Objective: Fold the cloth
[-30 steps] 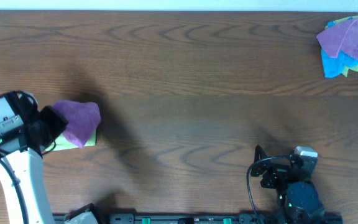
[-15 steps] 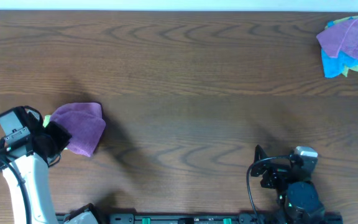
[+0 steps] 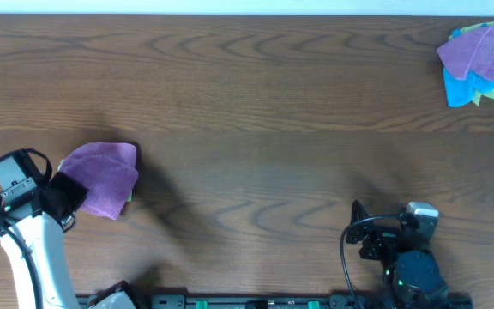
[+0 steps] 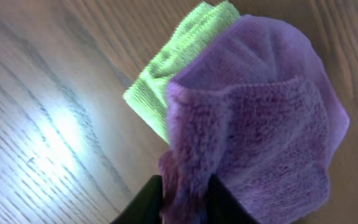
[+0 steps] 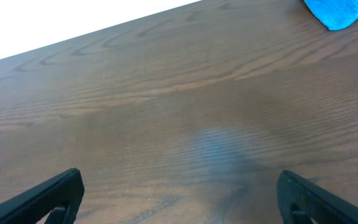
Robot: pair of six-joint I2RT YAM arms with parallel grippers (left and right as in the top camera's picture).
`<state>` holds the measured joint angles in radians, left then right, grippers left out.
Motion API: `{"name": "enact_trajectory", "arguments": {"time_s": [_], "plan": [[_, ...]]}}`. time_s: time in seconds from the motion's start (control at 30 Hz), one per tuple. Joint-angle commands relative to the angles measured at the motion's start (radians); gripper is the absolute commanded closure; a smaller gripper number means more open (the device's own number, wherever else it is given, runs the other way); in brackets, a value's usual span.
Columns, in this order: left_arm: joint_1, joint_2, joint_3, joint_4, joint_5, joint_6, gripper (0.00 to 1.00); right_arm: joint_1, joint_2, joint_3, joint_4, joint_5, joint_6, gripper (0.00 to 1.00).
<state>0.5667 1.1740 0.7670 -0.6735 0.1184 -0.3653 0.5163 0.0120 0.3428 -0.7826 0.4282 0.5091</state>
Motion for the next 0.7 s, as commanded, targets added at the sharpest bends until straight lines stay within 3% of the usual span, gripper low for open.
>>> {"name": "enact_trajectory", "arguments": {"time_s": [0.0,0.23,0.67], "plan": [[0.021,-0.007,-0.004,0.001,-0.026,-0.013,0.68,0.001,-0.006,-0.004,0.0,0.015,0.014,0.01],[0.037,-0.008,-0.004,0.002,-0.025,-0.024,0.51,0.001,-0.006,-0.004,0.0,0.015,0.014,0.01],[0.037,-0.169,0.002,-0.042,-0.005,-0.024,0.04,0.001,-0.006,-0.004,0.0,0.015,0.014,0.01]]}}
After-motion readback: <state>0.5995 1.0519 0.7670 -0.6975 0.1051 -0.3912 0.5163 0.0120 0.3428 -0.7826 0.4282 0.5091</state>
